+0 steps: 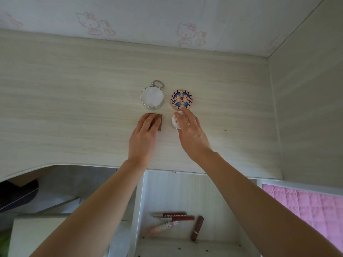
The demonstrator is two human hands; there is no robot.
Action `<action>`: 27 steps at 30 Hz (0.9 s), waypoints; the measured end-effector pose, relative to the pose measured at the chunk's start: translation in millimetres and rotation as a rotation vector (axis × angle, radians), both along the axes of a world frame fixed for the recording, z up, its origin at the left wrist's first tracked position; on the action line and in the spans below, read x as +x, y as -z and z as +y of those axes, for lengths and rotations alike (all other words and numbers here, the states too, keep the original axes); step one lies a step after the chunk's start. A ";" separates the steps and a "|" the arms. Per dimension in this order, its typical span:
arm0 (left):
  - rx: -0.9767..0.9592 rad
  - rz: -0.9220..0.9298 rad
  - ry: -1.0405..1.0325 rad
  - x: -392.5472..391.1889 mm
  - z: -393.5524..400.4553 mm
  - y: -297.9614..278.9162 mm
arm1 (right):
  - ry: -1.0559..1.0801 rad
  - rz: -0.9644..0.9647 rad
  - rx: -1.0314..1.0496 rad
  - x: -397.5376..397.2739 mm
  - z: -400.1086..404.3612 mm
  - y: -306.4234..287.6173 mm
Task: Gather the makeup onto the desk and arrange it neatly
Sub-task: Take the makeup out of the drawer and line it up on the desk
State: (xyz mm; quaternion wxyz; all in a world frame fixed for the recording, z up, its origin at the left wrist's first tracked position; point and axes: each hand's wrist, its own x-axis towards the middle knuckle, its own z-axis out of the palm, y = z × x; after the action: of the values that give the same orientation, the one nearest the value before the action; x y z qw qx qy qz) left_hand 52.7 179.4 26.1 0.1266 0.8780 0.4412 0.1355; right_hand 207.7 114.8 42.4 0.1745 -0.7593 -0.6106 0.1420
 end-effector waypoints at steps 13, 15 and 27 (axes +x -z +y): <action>0.013 0.058 -0.019 -13.2 -21.5 -14.1 | 0.021 0.011 -0.013 -8.0 -32.0 -16.3; 0.020 0.041 -0.004 -18.8 -36.3 -17.6 | 0.033 0.001 -0.023 -12.7 -48.5 -17.5; 0.047 -0.061 0.118 -69.5 -154.4 4.0 | 0.091 0.049 -0.044 -53.9 -171.1 -11.5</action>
State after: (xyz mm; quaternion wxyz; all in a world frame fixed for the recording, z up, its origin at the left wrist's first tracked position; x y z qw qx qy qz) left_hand -16.8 24.9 22.1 0.1271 0.9007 0.3814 0.1648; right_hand 153.8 -56.3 54.0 0.1787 -0.7864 -0.5676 0.1658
